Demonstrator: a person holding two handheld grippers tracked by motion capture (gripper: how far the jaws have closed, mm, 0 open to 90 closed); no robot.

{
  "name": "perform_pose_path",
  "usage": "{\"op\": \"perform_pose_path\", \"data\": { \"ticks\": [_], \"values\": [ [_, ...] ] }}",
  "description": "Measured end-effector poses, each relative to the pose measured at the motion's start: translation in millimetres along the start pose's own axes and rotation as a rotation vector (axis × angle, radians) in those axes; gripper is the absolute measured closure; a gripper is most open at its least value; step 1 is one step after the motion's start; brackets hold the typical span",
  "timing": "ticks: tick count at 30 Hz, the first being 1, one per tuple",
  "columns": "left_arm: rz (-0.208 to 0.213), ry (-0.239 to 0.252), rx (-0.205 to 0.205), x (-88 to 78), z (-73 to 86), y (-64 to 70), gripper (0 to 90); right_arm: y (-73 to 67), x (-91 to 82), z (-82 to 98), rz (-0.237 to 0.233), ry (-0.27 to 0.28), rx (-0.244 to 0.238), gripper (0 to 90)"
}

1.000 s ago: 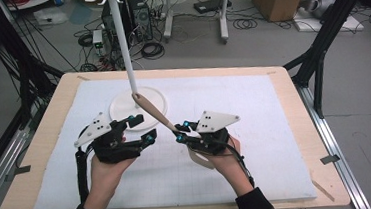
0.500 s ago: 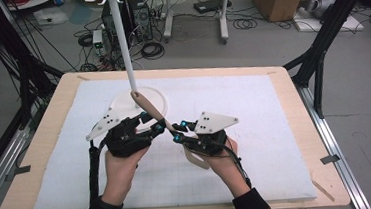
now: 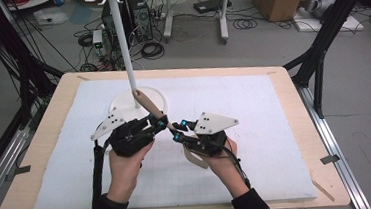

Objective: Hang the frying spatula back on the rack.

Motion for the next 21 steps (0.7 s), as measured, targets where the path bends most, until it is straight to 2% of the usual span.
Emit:
{"op": "perform_pose_path", "data": {
  "ticks": [2,7,9,11,12,13,14,15,21],
  "values": [
    [0.015,0.002,-0.012,1.1,0.0,-0.2,75.4,0.4,0.9,0.4,0.006,-0.001,-0.001,77.9],
    [0.038,-0.018,-0.001,2.3,-2.8,-0.7,75.9,1.1,2.0,0.7,0.005,0.001,0.005,77.8],
    [0.063,-0.014,-0.006,2.4,-5.5,-1.7,76.1,1.4,1.3,-0.5,-0.002,0.012,0.017,77.5],
    [0.080,-0.018,-0.011,3.2,-8.2,-2.0,76.3,2.9,-0.3,-2.3,-0.030,0.030,0.028,75.3],
    [0.087,-0.019,0.008,3.7,-12.0,-1.9,76.3,2.8,-0.6,-2.3,-0.032,0.031,0.019,70.5],
    [0.087,-0.019,0.008,3.7,-12.0,-1.9,76.3,2.8,-0.6,-2.3,-0.032,0.031,0.019,70.5],
    [0.092,-0.020,0.019,3.6,-14.5,-1.6,76.3,2.7,-0.4,-1.8,-0.040,0.027,0.018,65.2],
    [0.098,-0.026,0.027,3.2,-16.9,-1.5,76.4,2.5,-0.9,-1.3,-0.051,0.023,0.024,60.6],
    [0.127,-0.068,0.066,-1.7,-32.1,-6.3,76.6,11.1,-12.9,-2.7,-0.103,0.069,0.069,48.6]
  ]
}}
Point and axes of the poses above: each handheld gripper's, and its own axes: x roughly forward along the jaws, z roughly out of its underside, y roughly to its right, the point moved 7 cm from there along x, roughly forward along the jaws, and after that the axes turned 10 degrees about z, right-handed, at the moved point
